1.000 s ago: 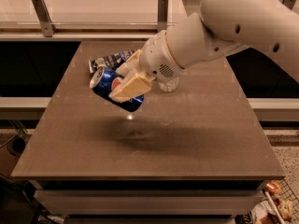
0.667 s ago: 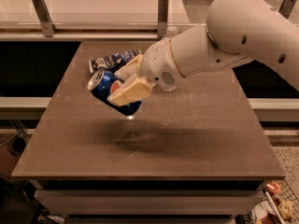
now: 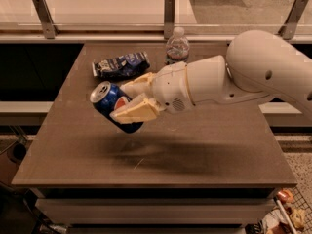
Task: Place pepsi can upright
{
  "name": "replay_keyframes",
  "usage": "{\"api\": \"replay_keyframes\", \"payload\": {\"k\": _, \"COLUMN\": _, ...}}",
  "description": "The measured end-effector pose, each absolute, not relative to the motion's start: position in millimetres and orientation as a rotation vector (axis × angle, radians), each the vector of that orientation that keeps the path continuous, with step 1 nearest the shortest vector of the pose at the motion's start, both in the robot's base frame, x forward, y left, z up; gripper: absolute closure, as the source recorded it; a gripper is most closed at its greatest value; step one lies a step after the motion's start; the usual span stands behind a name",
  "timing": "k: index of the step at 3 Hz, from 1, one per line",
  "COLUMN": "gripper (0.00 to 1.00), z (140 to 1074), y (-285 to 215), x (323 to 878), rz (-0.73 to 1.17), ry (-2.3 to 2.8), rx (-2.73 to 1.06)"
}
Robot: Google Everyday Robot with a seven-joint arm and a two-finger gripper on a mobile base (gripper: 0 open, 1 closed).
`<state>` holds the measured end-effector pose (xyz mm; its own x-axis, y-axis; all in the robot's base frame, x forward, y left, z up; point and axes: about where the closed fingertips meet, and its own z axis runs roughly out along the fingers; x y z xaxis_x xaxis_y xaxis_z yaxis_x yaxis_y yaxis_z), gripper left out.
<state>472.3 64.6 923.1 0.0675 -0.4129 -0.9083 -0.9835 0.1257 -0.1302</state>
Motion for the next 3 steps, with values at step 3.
{"api": "replay_keyframes", "payload": {"k": 3, "gripper": 1.00, "z": 915.6, "y": 71.0, "x": 482.2, "rz": 0.852, "ry": 1.409, "rx": -1.224}}
